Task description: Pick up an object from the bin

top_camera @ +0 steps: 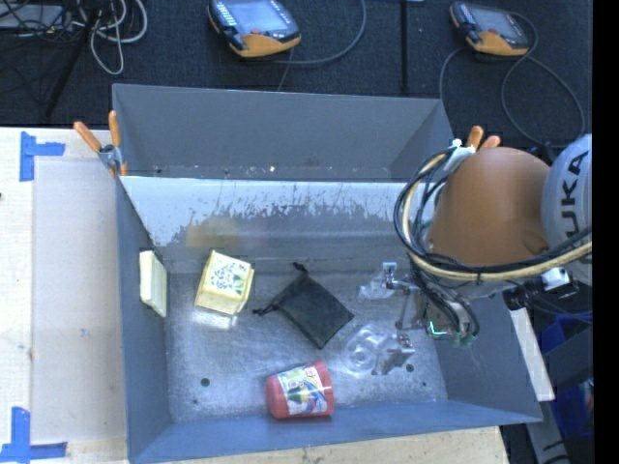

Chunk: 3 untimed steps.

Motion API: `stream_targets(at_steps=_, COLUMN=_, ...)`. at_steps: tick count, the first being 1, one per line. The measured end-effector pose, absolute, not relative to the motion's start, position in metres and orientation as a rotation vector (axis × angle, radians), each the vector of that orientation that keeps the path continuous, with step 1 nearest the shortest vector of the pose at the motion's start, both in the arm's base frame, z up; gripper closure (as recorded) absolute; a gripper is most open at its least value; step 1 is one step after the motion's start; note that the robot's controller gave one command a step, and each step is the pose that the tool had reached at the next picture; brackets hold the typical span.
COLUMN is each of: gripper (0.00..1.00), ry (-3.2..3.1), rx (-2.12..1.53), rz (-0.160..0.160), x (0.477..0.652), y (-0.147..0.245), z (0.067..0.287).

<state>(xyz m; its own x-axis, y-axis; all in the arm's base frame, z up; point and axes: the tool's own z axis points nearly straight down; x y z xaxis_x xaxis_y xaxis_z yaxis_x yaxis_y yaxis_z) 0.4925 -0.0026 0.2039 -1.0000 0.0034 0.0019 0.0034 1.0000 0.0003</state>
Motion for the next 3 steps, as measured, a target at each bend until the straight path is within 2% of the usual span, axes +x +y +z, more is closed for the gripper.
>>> stream_targets(at_steps=1, gripper=0.0, ry=-3.148, rx=0.026, rz=0.0, x=0.502, y=0.012, z=0.16)
stream_targets(at_steps=2, gripper=0.0, ry=-3.14, rx=0.043, rz=-0.002, x=0.506, y=0.032, z=0.097)
stream_targets(at_steps=3, gripper=0.0, ry=-3.125, rx=0.002, rz=0.005, x=0.524, y=0.043, z=0.074)
